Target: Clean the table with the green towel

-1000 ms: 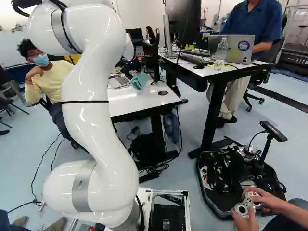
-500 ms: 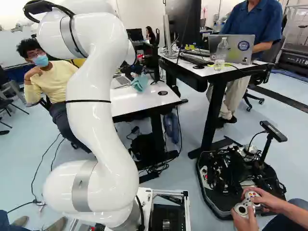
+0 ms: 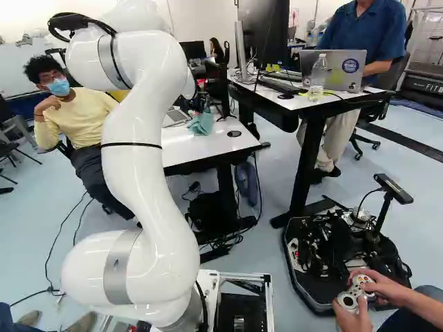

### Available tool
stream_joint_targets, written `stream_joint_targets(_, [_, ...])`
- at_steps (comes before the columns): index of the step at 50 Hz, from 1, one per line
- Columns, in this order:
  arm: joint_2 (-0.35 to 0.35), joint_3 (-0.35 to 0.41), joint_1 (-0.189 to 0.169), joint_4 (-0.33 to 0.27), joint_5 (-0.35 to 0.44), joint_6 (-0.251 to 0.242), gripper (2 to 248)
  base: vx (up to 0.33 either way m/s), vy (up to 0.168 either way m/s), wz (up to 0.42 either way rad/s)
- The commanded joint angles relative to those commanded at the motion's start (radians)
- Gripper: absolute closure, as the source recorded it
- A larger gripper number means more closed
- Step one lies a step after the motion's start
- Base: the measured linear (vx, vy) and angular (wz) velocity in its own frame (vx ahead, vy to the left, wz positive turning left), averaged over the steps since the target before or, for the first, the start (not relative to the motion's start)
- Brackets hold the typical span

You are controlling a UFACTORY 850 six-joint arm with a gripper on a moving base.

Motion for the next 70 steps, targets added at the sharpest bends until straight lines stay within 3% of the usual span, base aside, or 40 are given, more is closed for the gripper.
stream_joint_targets(70, [-0.065, -0.012, 0.000, 0.000, 0.000, 0.000, 225, 0.000, 0.000, 0.000])
